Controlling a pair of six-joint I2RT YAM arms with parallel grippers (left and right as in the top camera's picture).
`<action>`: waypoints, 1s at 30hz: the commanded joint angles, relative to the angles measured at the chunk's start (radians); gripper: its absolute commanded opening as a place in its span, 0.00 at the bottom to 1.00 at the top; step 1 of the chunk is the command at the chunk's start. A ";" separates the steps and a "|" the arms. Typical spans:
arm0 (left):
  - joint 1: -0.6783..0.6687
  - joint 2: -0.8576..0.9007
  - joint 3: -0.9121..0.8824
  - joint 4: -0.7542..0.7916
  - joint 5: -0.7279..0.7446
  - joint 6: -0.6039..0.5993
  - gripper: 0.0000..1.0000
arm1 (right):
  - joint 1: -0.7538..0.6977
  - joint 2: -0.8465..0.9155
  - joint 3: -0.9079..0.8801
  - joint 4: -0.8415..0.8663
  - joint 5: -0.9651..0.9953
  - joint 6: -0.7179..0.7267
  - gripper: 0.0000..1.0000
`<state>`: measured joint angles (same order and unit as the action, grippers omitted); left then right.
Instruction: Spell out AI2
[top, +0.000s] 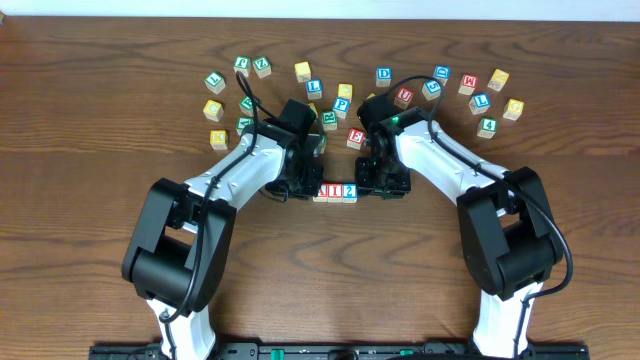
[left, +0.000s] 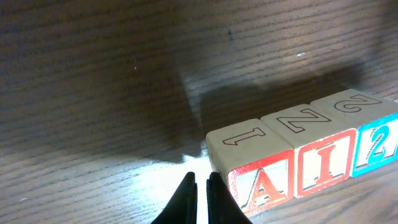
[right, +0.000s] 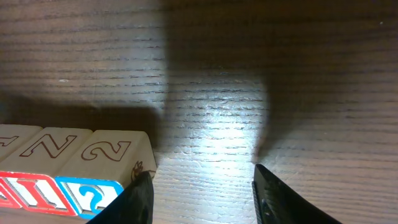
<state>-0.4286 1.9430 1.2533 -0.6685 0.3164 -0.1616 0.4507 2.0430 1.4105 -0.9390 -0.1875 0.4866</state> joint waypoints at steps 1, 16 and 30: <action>-0.013 0.010 -0.006 0.001 0.013 -0.038 0.08 | 0.001 -0.016 -0.008 -0.002 -0.006 -0.001 0.45; -0.043 0.010 -0.006 0.006 0.012 -0.043 0.08 | -0.041 -0.016 -0.008 -0.038 -0.006 -0.002 0.40; -0.054 0.010 -0.006 0.021 0.012 -0.061 0.08 | -0.045 -0.016 -0.008 -0.053 -0.006 -0.006 0.41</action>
<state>-0.4793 1.9430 1.2530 -0.6468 0.3164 -0.2127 0.4088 2.0430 1.4105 -0.9874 -0.1875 0.4862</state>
